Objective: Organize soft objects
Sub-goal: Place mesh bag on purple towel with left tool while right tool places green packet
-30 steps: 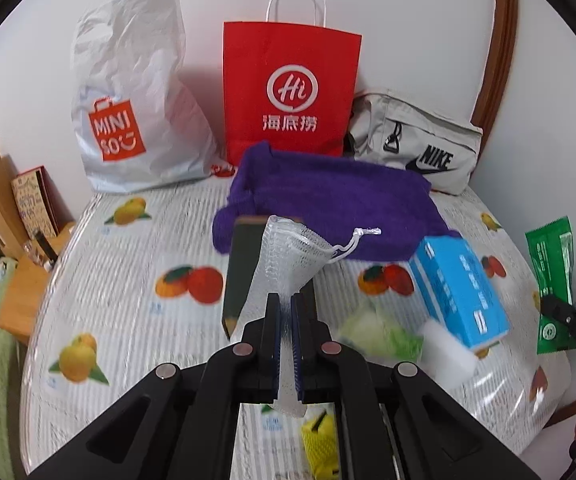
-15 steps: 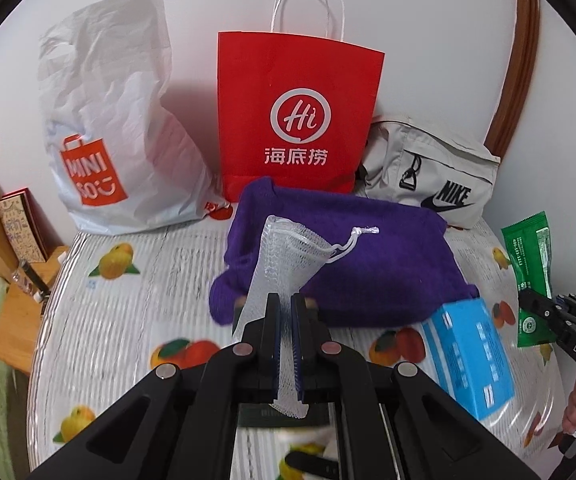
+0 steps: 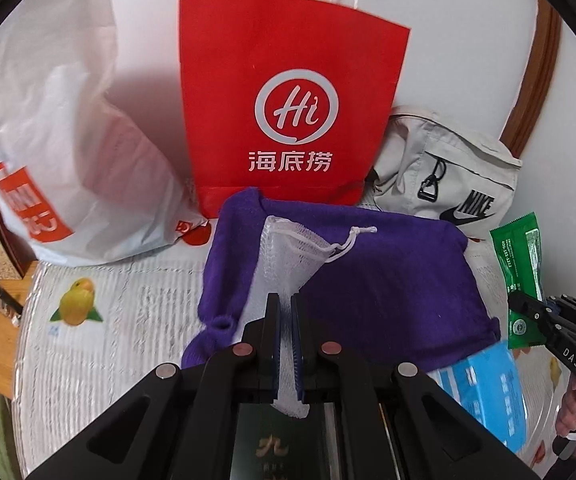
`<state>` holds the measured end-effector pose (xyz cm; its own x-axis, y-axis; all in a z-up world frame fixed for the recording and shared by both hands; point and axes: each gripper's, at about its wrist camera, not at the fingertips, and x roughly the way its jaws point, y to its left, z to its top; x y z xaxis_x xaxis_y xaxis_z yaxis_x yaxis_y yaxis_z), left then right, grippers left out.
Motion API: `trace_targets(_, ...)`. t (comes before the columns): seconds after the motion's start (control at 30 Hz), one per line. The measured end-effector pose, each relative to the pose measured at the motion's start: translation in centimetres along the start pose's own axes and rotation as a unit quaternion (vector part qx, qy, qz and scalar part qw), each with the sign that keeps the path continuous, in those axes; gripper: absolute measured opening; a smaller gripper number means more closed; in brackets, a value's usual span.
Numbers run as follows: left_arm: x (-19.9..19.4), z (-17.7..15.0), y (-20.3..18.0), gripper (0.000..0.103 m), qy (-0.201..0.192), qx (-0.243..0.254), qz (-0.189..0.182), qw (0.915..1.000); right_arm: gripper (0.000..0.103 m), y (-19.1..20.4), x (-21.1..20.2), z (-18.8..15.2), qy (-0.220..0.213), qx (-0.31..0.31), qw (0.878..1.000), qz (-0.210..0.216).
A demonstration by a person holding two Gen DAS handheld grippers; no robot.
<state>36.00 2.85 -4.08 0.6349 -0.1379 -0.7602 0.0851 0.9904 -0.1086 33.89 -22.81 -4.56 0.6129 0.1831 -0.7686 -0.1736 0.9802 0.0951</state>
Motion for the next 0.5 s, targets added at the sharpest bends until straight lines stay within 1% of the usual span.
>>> trace_targets(0.2,3.4,1.9,0.0,0.006,0.019,-0.001,-0.009,0.9998,0.008,-1.0,3.3,0.9,0.024,-0.001,1.0,-0.009)
trace_targets(0.5,8.6,3.5,0.2,0.006,0.057,-0.008,0.003,0.9983,0.008,-1.7,7.2,0.8,0.068,-0.006,0.998,-0.014)
